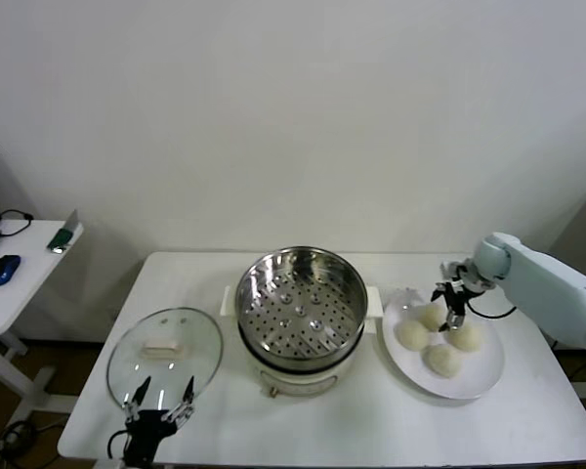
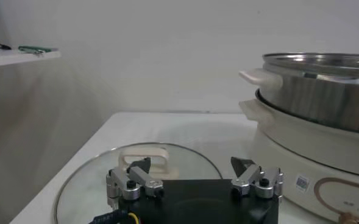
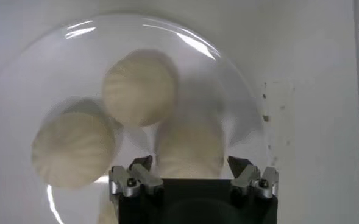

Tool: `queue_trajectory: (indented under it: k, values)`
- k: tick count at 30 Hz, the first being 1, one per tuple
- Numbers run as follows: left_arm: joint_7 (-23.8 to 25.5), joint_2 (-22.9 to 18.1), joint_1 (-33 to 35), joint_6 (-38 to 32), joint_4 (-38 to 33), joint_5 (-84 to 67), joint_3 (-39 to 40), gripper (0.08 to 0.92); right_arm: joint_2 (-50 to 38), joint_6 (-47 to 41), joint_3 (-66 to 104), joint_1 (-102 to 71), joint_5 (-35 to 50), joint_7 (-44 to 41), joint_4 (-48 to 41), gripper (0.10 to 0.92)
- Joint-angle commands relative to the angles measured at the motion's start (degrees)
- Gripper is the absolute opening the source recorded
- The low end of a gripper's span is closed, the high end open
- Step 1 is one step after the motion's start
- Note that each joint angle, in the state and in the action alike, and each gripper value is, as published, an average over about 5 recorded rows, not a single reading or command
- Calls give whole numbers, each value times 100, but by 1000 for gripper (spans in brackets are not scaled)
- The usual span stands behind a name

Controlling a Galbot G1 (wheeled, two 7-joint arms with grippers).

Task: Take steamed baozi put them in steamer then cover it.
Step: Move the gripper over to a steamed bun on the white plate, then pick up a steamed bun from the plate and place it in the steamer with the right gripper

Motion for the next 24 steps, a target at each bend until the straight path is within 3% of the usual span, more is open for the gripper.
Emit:
queue_trajectory:
  k: [1,10,17,24]
  values:
    - [-9,9,-3,8,0,0,-8,823,113,16,36,-30,-31,23,-121,711]
    - [-18,11,-1,-10,-5,0,-12,823,-144,115,-392,548,237,-11,454,679]
    - [-27,13,13,-37,-5,8,-7,823,-578,594,-1807,2520,882,-151,1554,679]
    - [-30,24,25,-24,-56,27,-5,823,-212,1669,-3000,4673,1670,-561,2201,677]
